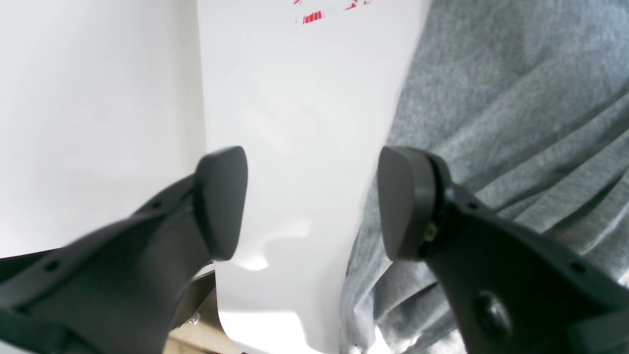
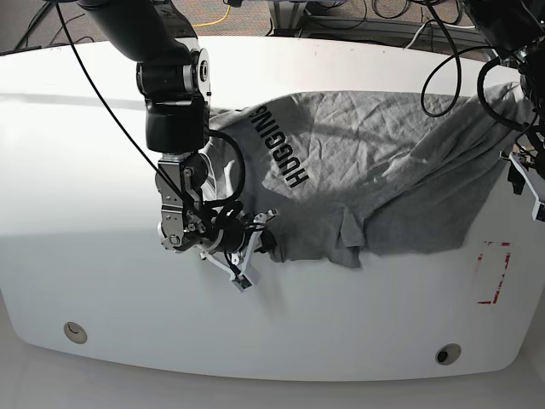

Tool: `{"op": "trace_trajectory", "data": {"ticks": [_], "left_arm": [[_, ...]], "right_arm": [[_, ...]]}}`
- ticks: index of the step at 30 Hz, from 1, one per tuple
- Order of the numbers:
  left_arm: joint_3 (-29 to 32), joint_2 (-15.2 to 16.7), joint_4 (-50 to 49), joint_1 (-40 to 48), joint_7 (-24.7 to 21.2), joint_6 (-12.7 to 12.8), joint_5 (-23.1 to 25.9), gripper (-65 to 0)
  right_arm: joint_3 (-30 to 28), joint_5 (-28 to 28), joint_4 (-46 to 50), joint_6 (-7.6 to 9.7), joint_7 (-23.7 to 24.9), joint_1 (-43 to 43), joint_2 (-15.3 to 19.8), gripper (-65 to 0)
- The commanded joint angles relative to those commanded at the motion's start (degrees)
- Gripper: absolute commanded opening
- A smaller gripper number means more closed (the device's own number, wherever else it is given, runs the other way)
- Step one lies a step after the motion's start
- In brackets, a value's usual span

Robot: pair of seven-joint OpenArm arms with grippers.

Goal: Layout the t-shirt on the table in an organized manner, then fold the t-shirt properly
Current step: 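Grasp the shirt corner with the left gripper while right holds hem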

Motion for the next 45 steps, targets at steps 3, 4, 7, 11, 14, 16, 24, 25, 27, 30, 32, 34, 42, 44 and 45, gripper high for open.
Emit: {"op": "trace_trajectory", "data": {"ticks": [3,4,7,11,14,16,24,25,27,30,32,34,42,44,45], "left_arm": [[-0.26,0.09,-1.23,0.0,0.26,0.0,-0.18,-25.6],[-0.35,0.09,-2.37,0.0,0.26,0.0,-0.18,-25.6],[-1.76,0.09,-4.57,0.7,0.26,0.0,-0.26,-25.6],[-5.01,0.0,-4.92,4.31,0.18,0.0,-0.35,-25.4],[-6.68,0.0,-5.27,6.51,-0.09,0.0,-0.44,-25.4],[-7.91,-0.18,-5.45,7.65,-0.09,0.0,-0.44,-25.4],[-11.16,-0.09,-5.54,10.55,0.18,0.0,-0.35,-25.4],[-11.25,-0.09,-5.54,11.43,0.09,0.0,-0.35,-25.4],[-11.25,-0.09,-5.54,12.84,0.09,0.0,-0.44,-25.4],[-11.96,-0.09,-5.54,14.51,0.0,0.0,-1.58,-25.3],[-13.89,-0.09,-5.54,16.09,0.0,0.0,-4.13,-25.3],[-15.65,-0.09,-5.54,17.76,0.0,0.0,-7.03,-25.3],[-16.09,-0.26,-5.54,21.01,-0.18,0.0,-10.9,-14.6],[-16.18,-0.26,-5.63,21.45,-0.18,0.0,-10.9,-14.2],[-16.09,-0.26,-5.8,21.8,-0.18,0.0,-10.99,-14.2]], "right_arm": [[-0.53,-0.09,6.33,0.0,-3.08,-0.62,-1.05,-65.0],[-0.53,-0.18,8.18,0.0,-4.31,-1.05,-1.41,-65.0],[-0.53,0.0,12.75,0.0,-7.3,-2.02,-1.93,-65.0],[-0.53,-0.26,18.46,0.0,-10.37,-3.43,-2.73,-65.0],[-0.62,-0.09,20.66,0.0,-10.9,-4.4,-2.81,-65.0],[-0.62,0.0,21.19,0.0,-10.99,-4.84,-2.81,-65.0],[-0.62,0.0,24.18,0.0,-13.36,-6.42,-3.08,-65.0],[-0.62,0.0,24.7,0.0,-13.63,-6.59,-3.08,-65.0],[-0.62,0.0,25.23,0.0,-13.63,-6.77,-3.08,-65.0],[-0.62,0.0,25.14,0.0,-13.63,-6.95,-3.08,-65.0],[-0.62,0.0,25.05,0.0,-13.63,-7.03,-3.08,-65.0],[-0.62,0.0,25.05,0.0,-13.63,-7.21,-3.08,-65.0],[-0.7,0.0,24.97,0.0,-13.63,-8.18,-3.08,-65.0],[-0.7,0.0,24.97,0.0,-13.63,-8.26,-3.08,-65.0],[-0.7,0.0,24.97,0.0,-13.63,-8.35,-3.08,-65.0]]}}
